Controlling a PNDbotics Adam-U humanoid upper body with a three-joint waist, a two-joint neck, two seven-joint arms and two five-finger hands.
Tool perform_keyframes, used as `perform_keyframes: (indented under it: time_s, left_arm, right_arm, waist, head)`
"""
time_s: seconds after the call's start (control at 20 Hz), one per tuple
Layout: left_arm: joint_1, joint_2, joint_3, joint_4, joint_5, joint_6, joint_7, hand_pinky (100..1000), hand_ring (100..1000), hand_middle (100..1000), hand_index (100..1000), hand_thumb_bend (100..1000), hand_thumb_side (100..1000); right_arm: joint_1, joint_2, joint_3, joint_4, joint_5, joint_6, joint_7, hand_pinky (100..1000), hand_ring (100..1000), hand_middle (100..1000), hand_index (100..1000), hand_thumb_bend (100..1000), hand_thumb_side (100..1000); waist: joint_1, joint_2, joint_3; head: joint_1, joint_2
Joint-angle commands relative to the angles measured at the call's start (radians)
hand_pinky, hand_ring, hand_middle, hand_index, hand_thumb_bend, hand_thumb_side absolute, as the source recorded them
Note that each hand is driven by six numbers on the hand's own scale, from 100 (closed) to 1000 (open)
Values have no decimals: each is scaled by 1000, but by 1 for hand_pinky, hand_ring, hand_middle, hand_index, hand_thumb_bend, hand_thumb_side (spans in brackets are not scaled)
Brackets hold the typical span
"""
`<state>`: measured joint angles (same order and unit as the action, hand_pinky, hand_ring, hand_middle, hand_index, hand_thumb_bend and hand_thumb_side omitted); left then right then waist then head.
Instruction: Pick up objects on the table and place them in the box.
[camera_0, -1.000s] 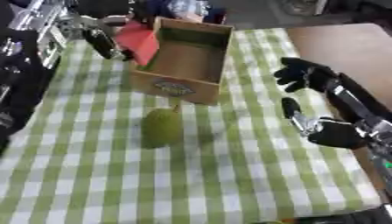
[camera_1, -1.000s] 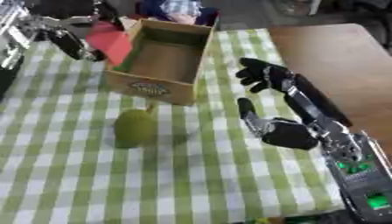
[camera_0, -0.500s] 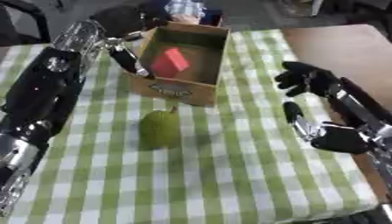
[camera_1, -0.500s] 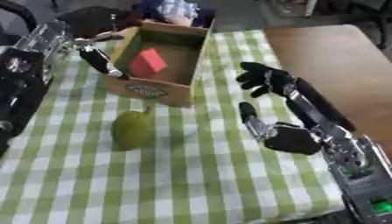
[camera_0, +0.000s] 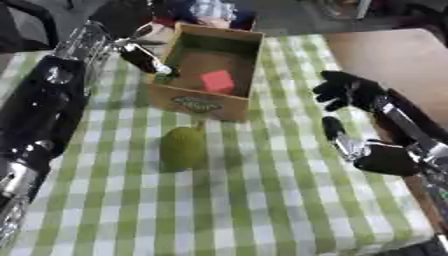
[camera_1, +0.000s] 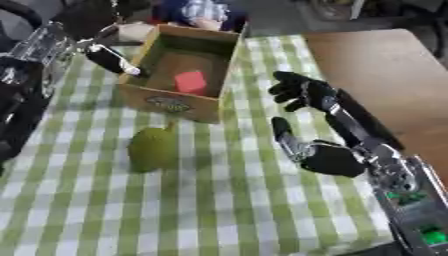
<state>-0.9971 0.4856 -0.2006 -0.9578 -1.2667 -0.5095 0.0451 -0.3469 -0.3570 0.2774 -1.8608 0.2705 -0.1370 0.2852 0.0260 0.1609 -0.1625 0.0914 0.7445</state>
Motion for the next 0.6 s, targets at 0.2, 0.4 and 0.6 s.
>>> perform_keyframes:
  time_s: [0.2, 0.4, 0.6]
  left_arm:
    - [36, 140, -108, -192, 335, -178, -263, 781, 790, 794, 916, 610, 553]
    - [62, 182, -168, -286, 491, -207, -442, 782, 789, 792, 915, 580, 511]
    - [74, 184, -219, -328, 584, -208, -572, 787, 798, 818, 920, 579, 513]
  right_arm:
    - [-7, -20, -12, -9, 7, -2, -7, 714, 785, 785, 969, 100, 503]
    - [-8, -21, -12, -10, 8, -3, -7, 714, 785, 785, 969, 100, 503]
    - [-9, -21, -11, -11, 8, -3, -6, 714, 784, 784, 969, 100, 503]
  waist:
    - [0, -13, 10]
    - [-1, -13, 16]
    - [-3, -12, 17]
  head:
    - [-14, -15]
    - [-18, -17]
    - [-18, -18]
